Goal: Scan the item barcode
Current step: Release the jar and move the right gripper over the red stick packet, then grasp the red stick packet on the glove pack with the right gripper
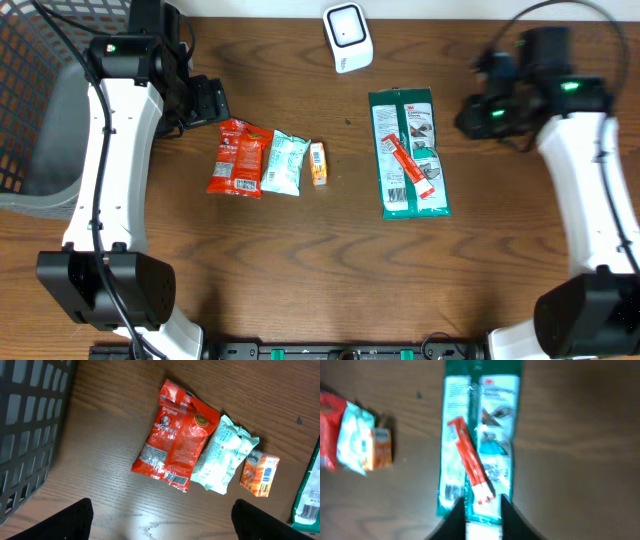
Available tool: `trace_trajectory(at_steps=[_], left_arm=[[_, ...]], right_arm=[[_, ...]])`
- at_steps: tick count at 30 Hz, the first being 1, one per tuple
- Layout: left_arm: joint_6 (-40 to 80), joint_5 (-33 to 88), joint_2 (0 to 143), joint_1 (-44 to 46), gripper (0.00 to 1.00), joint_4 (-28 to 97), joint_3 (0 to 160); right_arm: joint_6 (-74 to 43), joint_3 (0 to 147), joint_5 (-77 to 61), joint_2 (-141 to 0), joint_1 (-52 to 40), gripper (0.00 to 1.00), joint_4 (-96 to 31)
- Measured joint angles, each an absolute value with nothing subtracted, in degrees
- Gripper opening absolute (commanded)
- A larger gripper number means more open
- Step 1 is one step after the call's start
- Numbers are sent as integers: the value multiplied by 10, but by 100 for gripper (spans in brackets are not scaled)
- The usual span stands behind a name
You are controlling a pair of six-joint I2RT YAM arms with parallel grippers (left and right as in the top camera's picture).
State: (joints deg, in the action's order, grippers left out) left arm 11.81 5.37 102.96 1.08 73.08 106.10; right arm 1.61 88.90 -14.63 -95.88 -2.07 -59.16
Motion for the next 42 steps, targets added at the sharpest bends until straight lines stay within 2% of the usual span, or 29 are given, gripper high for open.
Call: trace_trajectory(at_steps=[4,9,14,17,19,22,24,30,36,42], left_arm=[[118,53,1030,11,89,731,1061],[118,53,1030,11,89,731,1061],[118,53,1030,11,89,731,1061],[118,53,1030,11,89,731,1061],[118,53,1030,11,89,731,1061],[118,54,1030,11,89,731,1061],[118,54,1030,11,89,731,1061],[118,54,1030,11,89,731,1061],[118,54,1030,11,89,731,1061],[118,54,1030,11,89,731,1061]], right_arm=[[30,804,-113,-959,-84,1,-482],[68,702,-63,-960,-133,8,-343],[95,627,-28,-961,-147,1,-248],[99,589,-16,-961,-147,1,-198],[100,562,-13,-961,-147,7,-166],[111,530,-11,-961,-147,20,-134],[123,512,-9,-961,-147,24,-111],[141,460,-5,-961,-147,28,-39],[144,449,-4,-961,-147,29,-34],[146,449,-4,-961,-147,38,-33]])
